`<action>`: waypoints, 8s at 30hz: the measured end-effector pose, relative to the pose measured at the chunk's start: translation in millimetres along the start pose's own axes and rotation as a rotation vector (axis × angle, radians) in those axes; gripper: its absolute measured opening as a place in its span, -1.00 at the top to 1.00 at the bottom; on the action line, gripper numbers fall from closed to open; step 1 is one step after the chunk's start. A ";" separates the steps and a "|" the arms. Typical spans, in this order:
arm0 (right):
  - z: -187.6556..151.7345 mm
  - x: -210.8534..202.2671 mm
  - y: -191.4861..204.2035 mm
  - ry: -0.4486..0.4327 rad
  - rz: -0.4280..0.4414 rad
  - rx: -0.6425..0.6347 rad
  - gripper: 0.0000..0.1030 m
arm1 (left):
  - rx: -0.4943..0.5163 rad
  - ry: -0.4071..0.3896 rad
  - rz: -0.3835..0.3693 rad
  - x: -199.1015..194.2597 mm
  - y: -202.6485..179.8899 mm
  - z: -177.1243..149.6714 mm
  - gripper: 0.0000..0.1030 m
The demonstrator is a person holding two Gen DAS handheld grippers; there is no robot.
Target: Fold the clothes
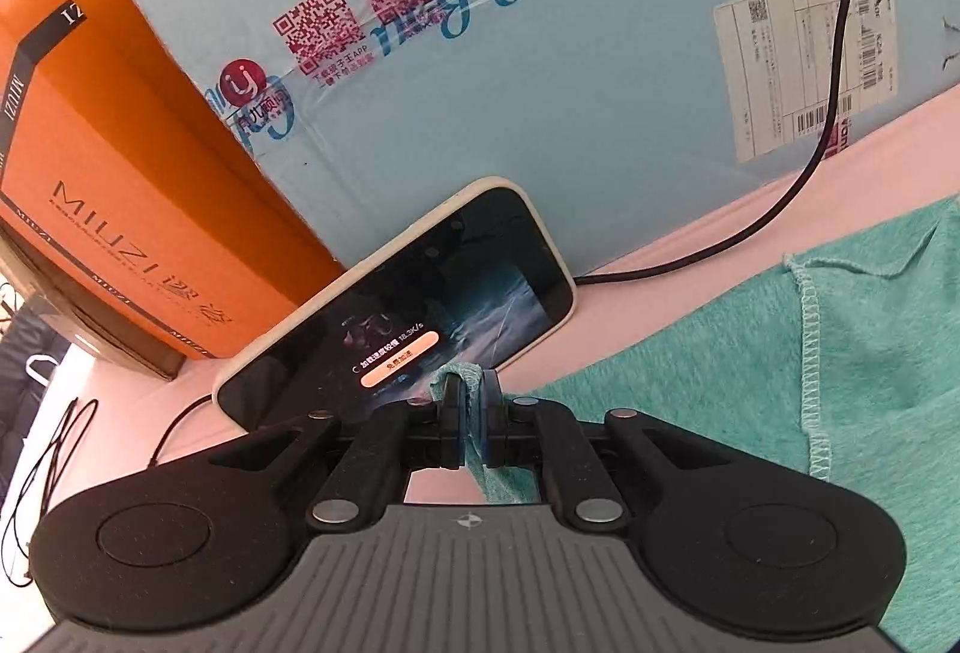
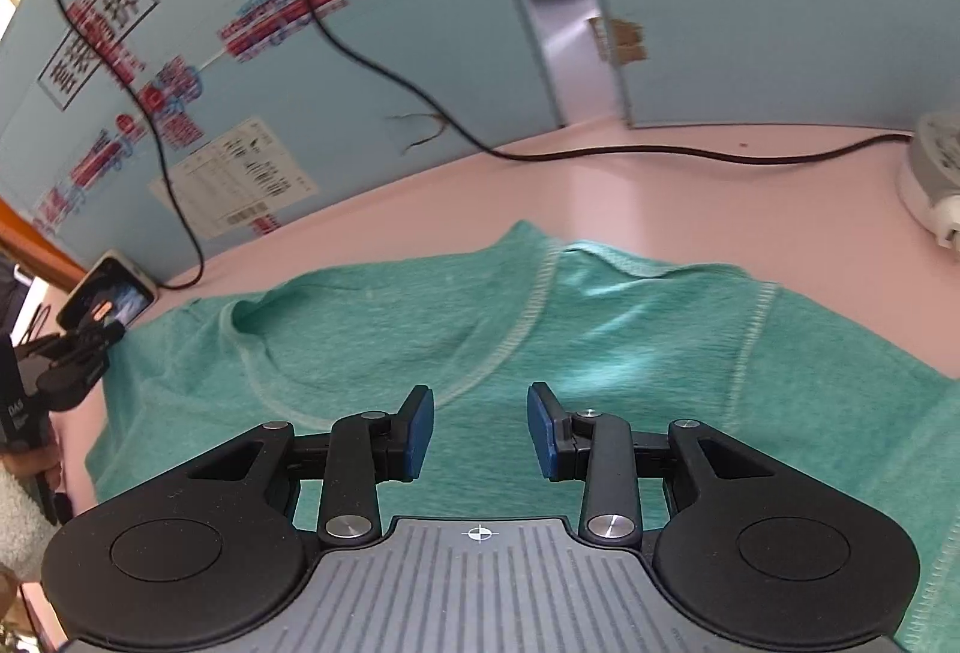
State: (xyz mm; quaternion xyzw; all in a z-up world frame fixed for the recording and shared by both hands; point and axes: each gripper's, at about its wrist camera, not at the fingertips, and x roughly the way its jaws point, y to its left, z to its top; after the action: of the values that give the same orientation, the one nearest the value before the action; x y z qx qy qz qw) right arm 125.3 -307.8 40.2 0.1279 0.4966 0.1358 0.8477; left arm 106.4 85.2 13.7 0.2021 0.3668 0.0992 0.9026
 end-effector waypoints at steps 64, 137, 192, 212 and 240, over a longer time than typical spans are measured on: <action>-265.6 -175.6 -45.8 0.065 -0.416 0.187 0.83 | -0.494 0.195 -0.533 -184.1 19.9 -168.1 0.82; -174.9 -176.4 -3.7 0.087 -0.377 0.049 0.05 | -0.142 -0.015 -0.653 -224.3 -17.9 -44.1 -0.63; 46.7 121.7 103.0 0.164 0.368 0.257 0.83 | -0.262 0.022 -0.280 9.4 -54.0 48.1 0.39; 60.8 107.2 99.8 0.096 0.378 0.198 -0.32 | -0.203 -0.021 -0.261 -45.4 -53.1 51.4 -0.02; -104.5 -162.2 -105.1 -0.319 -0.103 0.590 -0.33 | -0.008 0.132 -0.748 -178.5 -185.5 1.3 -0.77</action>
State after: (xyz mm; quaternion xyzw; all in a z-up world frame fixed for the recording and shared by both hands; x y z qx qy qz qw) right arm -31.6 -455.1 84.6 0.3619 0.3813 -0.0785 0.8471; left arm -14.0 -140.3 44.4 0.0439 0.4723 -0.2231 0.8516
